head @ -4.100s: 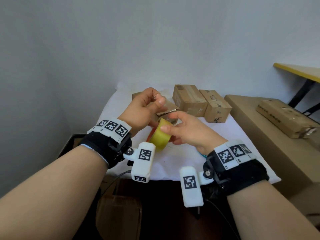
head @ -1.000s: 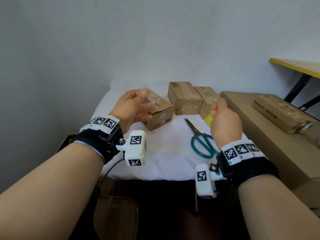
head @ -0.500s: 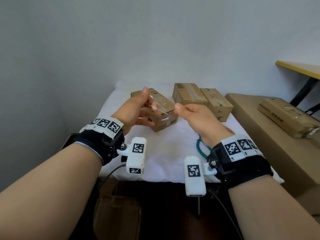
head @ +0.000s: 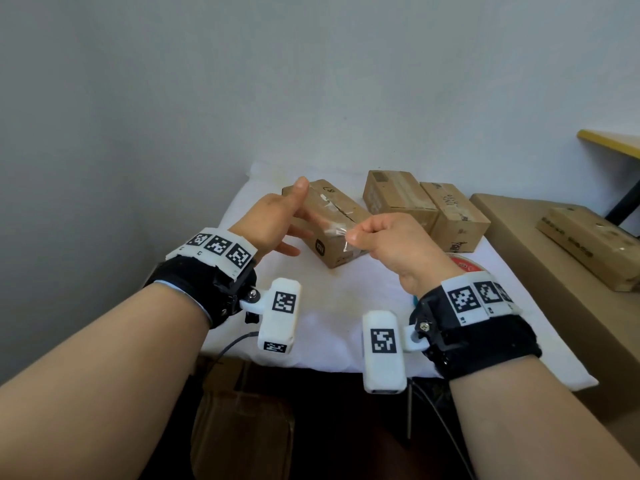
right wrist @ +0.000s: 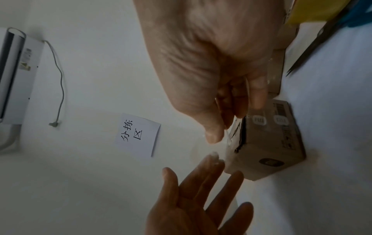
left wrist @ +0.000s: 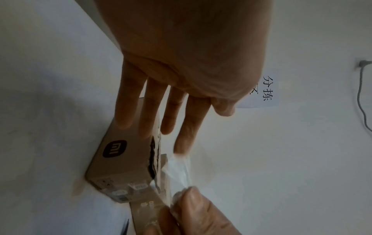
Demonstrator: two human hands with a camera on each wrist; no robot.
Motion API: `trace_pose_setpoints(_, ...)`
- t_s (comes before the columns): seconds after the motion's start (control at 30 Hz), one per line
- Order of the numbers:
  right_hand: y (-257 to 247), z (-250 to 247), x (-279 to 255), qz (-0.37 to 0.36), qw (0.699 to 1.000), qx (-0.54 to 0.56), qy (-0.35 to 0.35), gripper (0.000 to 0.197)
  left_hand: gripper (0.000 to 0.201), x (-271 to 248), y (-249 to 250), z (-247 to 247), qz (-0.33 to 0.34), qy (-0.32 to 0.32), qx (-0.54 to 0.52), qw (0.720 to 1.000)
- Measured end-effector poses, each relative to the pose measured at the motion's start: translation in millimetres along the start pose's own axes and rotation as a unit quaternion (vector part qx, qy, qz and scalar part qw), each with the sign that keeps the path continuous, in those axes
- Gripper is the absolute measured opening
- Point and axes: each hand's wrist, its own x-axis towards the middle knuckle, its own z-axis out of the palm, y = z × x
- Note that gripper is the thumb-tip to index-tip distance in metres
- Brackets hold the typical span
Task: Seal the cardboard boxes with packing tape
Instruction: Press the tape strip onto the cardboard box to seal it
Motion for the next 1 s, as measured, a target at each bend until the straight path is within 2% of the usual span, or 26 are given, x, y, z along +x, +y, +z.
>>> trace_pose_setpoints(0.1,-0.4,-7.2,7.0,0.011,0.999,0.037,0.013,0.004,0.046,16.0,-1.6,-13.2,-0.015,0.105,-0.043,0.993)
trace_pose_setpoints(0.2,0.9,-18.0,17.6,0.028,0.991,0.123,0.034,0.007,0.035,38.8,-15.7,-23.0,0.003,0.145,0.007,0.989)
trace_pose_setpoints(0.33,5.7,-16.8,29.1,0.064,0.982,0.170,0.041,0.010,0.047,72.7,-34.5,-18.9,-0.016,0.125,0.065,0.990)
trace_pose_setpoints(0.53,5.3,-10.0,38.6,0.091,0.984,0.149,0.048,0.003,0.075,105.9,-41.9,-10.1,-0.071,0.043,0.037,0.996)
trace_pose_setpoints(0.63,4.6,-8.2,39.8,0.097,0.983,0.150,0.047,0.006,0.091,107.1,-49.6,-9.0,-0.098,0.041,0.068,0.992)
trace_pose_setpoints(0.73,3.6,-5.6,37.6,0.098,0.983,0.144,0.050,0.006,0.091,101.1,-53.4,-8.5,-0.102,0.073,0.111,0.986)
trace_pose_setpoints(0.8,3.8,-3.7,35.0,0.097,0.984,0.137,0.052,0.004,0.087,101.3,-55.8,-10.9,-0.078,0.082,0.141,0.983)
trace_pose_setpoints(0.9,4.0,-2.5,28.8,0.089,0.986,0.135,0.050,0.004,0.088,104.8,-50.3,-13.2,-0.061,0.052,0.135,0.988)
trace_pose_setpoints(1.0,3.0,-2.5,24.0,0.087,0.986,0.134,0.036,0.003,0.093,107.2,-45.3,-13.2,-0.087,0.023,0.104,0.990)
